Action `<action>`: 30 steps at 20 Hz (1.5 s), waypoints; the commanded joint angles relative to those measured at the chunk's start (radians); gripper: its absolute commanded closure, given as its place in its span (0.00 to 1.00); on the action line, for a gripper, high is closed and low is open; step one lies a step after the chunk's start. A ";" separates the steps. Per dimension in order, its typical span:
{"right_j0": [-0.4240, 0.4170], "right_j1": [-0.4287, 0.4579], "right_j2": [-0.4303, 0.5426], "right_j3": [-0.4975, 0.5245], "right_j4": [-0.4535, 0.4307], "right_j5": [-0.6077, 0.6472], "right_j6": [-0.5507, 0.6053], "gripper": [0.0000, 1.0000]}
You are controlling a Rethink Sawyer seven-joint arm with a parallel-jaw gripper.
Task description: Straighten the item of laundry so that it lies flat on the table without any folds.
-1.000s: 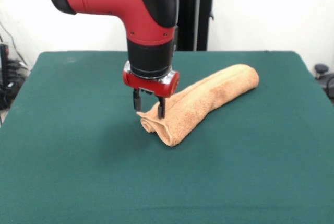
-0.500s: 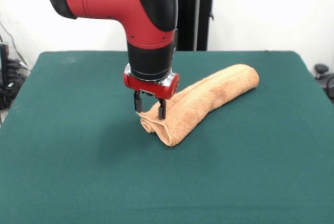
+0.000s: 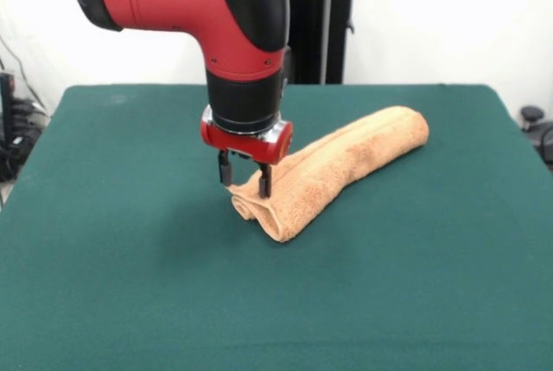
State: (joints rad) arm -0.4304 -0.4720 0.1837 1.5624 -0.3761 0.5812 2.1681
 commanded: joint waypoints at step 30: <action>-0.008 0.093 0.091 0.081 -0.055 -0.076 -0.058 0.00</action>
State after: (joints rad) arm -0.4797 -0.4837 0.1846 1.6215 -0.3761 0.5663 2.1681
